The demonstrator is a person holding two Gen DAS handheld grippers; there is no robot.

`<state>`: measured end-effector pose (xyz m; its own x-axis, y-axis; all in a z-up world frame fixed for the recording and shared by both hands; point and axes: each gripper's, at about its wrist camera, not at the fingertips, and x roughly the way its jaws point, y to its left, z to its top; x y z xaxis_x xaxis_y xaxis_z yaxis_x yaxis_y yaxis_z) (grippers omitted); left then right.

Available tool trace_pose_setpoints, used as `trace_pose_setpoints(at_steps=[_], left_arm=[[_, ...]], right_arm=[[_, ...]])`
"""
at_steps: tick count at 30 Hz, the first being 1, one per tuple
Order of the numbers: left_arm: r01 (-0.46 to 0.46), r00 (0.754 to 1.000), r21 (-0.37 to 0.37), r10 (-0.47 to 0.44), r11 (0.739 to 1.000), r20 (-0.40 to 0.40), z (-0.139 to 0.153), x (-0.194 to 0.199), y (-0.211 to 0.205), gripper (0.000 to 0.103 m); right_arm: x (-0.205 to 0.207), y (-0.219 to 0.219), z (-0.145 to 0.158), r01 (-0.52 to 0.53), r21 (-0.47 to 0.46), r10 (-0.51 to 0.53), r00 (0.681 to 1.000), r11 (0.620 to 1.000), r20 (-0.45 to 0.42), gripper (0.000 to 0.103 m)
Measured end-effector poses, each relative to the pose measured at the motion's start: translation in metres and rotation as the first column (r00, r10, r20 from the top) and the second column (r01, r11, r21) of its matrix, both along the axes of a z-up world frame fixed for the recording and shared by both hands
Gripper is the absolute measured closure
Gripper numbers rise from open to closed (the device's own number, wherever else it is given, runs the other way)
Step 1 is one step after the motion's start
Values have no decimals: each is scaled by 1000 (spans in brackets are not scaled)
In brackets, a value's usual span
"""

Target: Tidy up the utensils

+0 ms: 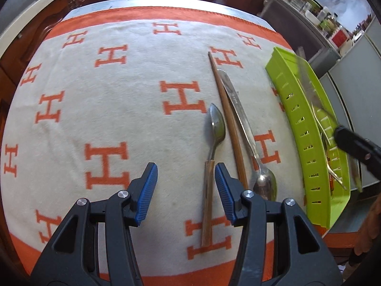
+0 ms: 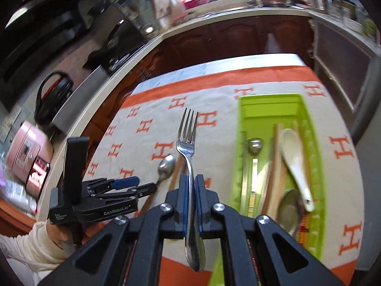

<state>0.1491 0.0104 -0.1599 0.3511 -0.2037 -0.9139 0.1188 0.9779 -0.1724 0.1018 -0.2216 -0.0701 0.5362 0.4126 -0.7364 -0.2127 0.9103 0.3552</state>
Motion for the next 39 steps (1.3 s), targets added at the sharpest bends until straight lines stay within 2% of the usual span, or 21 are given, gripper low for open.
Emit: trace_pose_setpoints(at_steps=[7, 13, 16, 17, 18, 19, 22, 27, 33, 39], left_arm=[[35, 999, 48, -37, 998, 34, -2, 16, -18, 56], [62, 996, 85, -67, 994, 57, -4, 23, -36, 58], [73, 994, 110, -81, 991, 67, -5, 23, -43, 71], [78, 994, 115, -86, 990, 68, -4, 23, -45, 80], [83, 994, 112, -91, 990, 66, -4, 24, -46, 88], [87, 994, 102, -94, 991, 60, -4, 25, -46, 91], [72, 996, 88, -77, 994, 53, -4, 26, -45, 94], [19, 1000, 30, -20, 999, 24, -3, 25, -35, 102], [-2, 1000, -17, 2, 1000, 9, 11, 15, -30, 103], [67, 996, -51, -64, 996, 61, 46, 0, -47, 103]], right_arm=[[-6, -49, -11, 192, -22, -193, 981, 981, -15, 98], [-6, -60, -30, 217, -59, -220, 974, 974, -58, 98], [-6, -62, -36, 228, -70, -233, 970, 971, -65, 97], [-5, -63, -38, 238, -75, -243, 967, 968, -70, 97], [-4, -65, -40, 249, -83, -255, 964, 965, -76, 97], [-3, -66, -42, 257, -94, -265, 961, 962, -81, 97], [0, -71, -48, 274, -107, -284, 953, 956, -101, 96], [-2, -77, -51, 300, -69, -307, 945, 951, -116, 96], [-9, -75, -43, 288, -38, -290, 953, 957, -91, 96], [-16, -75, -34, 282, -17, -282, 957, 959, -67, 96]])
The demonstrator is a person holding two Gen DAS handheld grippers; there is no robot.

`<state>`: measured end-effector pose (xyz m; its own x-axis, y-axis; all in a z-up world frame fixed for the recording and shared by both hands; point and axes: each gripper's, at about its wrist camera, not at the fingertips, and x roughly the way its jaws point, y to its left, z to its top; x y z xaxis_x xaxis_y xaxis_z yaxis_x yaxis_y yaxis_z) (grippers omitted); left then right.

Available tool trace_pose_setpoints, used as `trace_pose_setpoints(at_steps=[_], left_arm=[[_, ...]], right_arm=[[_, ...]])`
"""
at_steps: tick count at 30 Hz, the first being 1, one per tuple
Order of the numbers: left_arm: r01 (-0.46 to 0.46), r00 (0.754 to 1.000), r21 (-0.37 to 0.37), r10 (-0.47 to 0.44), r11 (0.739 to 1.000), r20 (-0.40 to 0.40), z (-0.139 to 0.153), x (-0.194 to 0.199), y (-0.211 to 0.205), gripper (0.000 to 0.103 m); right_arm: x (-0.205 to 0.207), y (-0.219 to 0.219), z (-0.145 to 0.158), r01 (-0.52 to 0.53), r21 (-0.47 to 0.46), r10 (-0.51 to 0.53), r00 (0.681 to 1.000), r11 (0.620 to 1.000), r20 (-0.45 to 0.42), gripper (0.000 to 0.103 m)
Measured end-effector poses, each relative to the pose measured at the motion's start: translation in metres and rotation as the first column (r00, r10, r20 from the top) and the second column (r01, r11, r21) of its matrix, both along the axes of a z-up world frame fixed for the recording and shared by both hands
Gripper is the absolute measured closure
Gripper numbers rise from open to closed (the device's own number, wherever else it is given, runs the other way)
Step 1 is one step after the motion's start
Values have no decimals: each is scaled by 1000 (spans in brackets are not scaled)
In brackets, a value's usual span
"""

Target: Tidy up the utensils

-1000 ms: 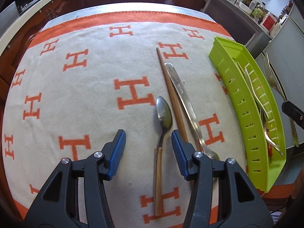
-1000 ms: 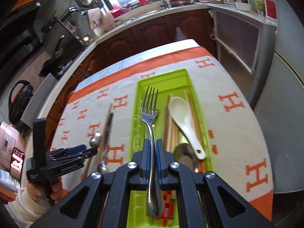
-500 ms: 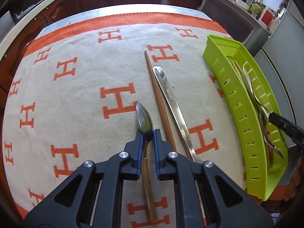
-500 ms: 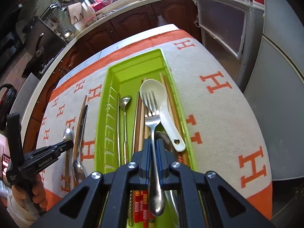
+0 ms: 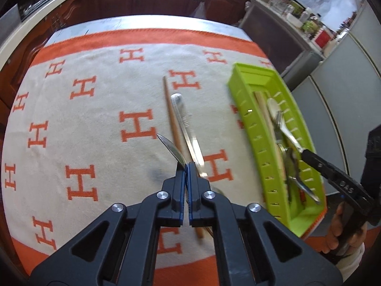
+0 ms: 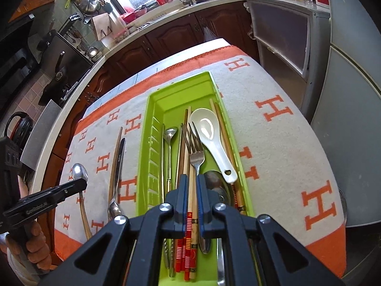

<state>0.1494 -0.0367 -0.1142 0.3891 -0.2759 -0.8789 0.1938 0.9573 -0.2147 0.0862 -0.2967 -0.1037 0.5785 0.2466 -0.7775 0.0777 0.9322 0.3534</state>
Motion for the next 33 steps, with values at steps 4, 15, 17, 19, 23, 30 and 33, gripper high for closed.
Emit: trace_pose_setpoints(at_steps=[4, 15, 17, 19, 23, 30, 33], left_arm=[[72, 997, -34, -70, 997, 33, 29, -8, -24, 103], [248, 967, -3, -247, 969, 62, 40, 5, -137, 103], [256, 965, 32, -257, 966, 48, 29, 9, -152, 103], [265, 963, 59, -267, 962, 33, 17, 12, -163, 103], [288, 956, 115, -292, 951, 15, -2, 13, -173, 103], [279, 960, 121, -281, 953, -2, -3, 11, -164, 102], [287, 957, 109, -290, 952, 10, 6, 5, -157, 93]], right_arm=[[-5, -4, 7, 16, 3, -16, 1000, 1000, 18, 96], [-16, -26, 15, 111, -25, -111, 994, 993, 18, 96], [-18, -30, 13, 122, -25, -122, 992, 992, 14, 96], [-20, -34, 12, 131, -23, -131, 991, 991, 9, 96], [-22, -37, 9, 141, -16, -141, 990, 990, 0, 96], [-21, -32, 12, 129, -13, -129, 992, 992, 5, 96], [-22, -26, 15, 117, -14, -117, 993, 993, 9, 96]])
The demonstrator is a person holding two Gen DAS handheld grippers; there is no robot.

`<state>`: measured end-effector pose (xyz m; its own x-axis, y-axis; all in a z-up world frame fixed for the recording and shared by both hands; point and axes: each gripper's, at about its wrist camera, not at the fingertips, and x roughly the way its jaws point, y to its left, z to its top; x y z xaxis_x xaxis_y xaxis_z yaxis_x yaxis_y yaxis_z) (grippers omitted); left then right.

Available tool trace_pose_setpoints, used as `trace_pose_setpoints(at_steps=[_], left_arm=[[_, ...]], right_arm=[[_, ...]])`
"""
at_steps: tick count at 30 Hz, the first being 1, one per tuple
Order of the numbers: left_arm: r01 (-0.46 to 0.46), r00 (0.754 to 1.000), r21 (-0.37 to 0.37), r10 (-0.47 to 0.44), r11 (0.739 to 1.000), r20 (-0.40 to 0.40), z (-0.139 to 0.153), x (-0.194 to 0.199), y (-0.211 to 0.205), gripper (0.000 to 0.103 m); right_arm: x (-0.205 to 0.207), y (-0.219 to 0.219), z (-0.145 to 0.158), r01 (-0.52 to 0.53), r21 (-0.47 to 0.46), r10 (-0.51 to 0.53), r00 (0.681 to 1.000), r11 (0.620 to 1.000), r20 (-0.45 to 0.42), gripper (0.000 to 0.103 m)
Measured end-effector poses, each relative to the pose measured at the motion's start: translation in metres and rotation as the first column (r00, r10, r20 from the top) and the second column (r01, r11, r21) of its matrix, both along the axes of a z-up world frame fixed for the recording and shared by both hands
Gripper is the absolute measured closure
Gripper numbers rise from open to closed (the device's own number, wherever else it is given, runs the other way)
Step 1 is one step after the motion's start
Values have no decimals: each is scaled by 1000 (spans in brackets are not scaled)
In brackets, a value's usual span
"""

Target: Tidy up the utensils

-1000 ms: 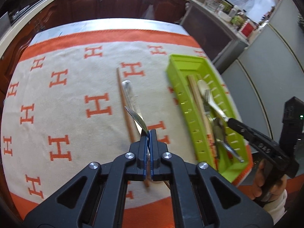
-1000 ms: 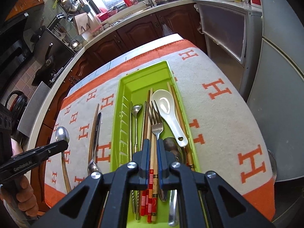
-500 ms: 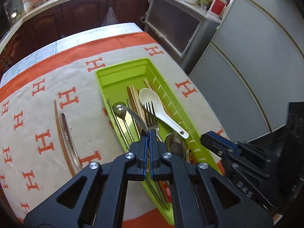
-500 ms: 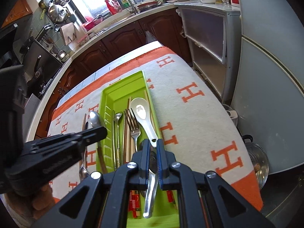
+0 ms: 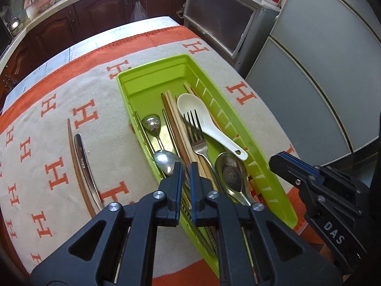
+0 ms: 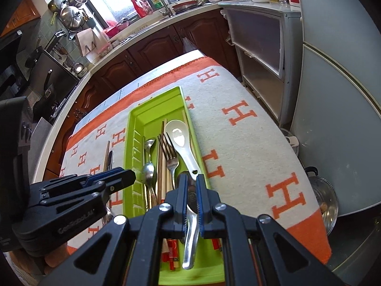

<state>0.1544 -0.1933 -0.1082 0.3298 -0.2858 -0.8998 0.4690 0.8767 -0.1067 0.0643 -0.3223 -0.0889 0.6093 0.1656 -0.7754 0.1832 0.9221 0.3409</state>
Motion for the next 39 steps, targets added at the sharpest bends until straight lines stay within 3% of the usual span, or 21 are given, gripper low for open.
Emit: trace_pose_setpoints(at_steps=[3, 5, 13, 23, 30, 39], left_arm=[[-17, 1000, -16, 17, 1000, 12, 11, -7, 12, 77], [-42, 999, -32, 43, 999, 21, 17, -10, 25, 75], [-183, 980, -65, 187, 981, 69, 43, -16, 95, 74], [-389, 913, -21, 389, 921, 122, 51, -30, 187, 74], [-436, 895, -16, 436, 900, 92, 34, -36, 216, 74], [-457, 887, -43, 458, 889, 55, 18, -30, 232, 74]], right_arm=[[-2, 6, 3, -18, -1, 18, 1000, 1000, 8, 96], [-2, 12, 6, -33, -5, 33, 999, 999, 13, 96], [-1, 44, 13, -128, -3, 128, 992, 992, 19, 96], [15, 103, 13, -304, 6, 304, 953, 953, -17, 96], [46, 135, -5, -380, 96, 388, 918, 920, -88, 90], [84, 154, -47, -350, 181, 388, 884, 919, -261, 90]])
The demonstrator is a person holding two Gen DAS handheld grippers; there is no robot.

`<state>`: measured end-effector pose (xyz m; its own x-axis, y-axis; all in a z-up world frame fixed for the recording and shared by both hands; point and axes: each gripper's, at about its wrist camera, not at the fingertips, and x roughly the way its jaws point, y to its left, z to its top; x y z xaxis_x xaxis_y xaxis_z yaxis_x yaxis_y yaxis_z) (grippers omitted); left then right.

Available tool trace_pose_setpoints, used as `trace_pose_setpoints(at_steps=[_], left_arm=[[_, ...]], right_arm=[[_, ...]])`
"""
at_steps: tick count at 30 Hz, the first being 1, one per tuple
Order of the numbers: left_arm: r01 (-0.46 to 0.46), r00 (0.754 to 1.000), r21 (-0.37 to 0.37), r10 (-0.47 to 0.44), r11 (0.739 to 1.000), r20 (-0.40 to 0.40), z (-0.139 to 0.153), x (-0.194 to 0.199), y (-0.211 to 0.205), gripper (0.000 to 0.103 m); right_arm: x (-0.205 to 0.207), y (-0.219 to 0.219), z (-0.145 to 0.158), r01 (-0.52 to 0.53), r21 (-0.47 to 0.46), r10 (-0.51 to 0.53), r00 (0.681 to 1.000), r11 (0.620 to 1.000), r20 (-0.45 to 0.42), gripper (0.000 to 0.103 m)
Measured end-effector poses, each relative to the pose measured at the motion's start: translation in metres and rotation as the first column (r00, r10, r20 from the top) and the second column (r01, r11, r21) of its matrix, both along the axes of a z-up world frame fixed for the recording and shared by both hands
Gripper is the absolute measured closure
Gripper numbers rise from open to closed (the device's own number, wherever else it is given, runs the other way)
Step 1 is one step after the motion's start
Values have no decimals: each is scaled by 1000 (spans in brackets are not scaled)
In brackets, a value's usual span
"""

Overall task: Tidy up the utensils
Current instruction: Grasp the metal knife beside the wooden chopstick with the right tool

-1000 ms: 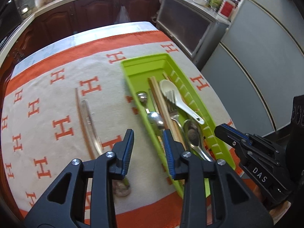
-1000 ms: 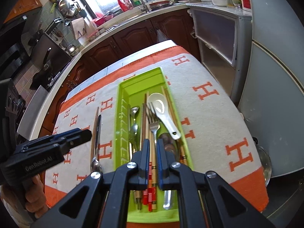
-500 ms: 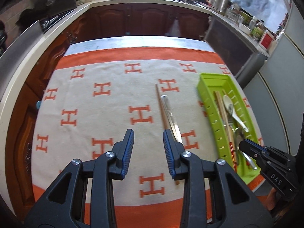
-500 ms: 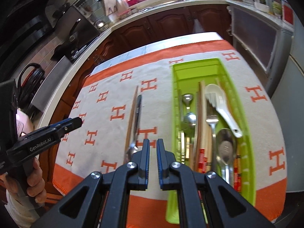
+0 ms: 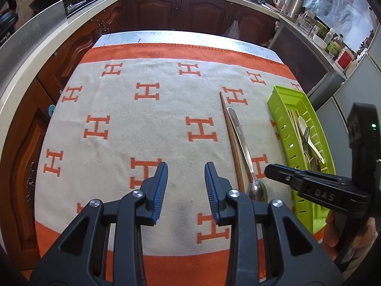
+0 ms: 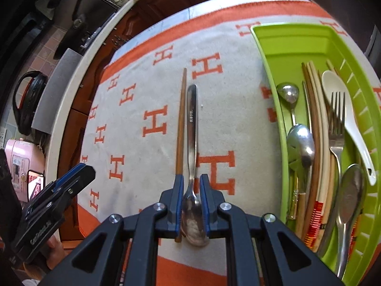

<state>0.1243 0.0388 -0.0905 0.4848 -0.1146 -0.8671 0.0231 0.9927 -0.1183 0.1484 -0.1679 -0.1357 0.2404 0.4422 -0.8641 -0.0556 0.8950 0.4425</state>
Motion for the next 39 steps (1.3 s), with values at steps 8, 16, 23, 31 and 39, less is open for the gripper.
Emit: trace_pose_setpoints(at_steps=[8, 16, 23, 31, 39], left_arm=[[-12, 1000, -37, 11, 999, -25, -13, 7, 12, 74], [-3, 999, -56, 0, 998, -52, -27, 10, 13, 74], [28, 998, -48, -31, 998, -60, -33, 14, 1, 74], [104, 991, -29, -106, 994, -78, -45, 22, -34, 74], [140, 980, -27, -142, 990, -136, -69, 34, -68, 74]], right_arm=[[9, 9, -19, -7, -7, 7, 996, 1000, -86, 90], [12, 16, -23, -6, 35, 10, 994, 999, -107, 96], [2, 13, -16, 16, -10, -16, 999, 1000, -41, 98], [-13, 3, 2, 51, -60, -47, 997, 997, 67, 101], [-20, -13, 12, 95, -24, -93, 991, 995, 101, 101]])
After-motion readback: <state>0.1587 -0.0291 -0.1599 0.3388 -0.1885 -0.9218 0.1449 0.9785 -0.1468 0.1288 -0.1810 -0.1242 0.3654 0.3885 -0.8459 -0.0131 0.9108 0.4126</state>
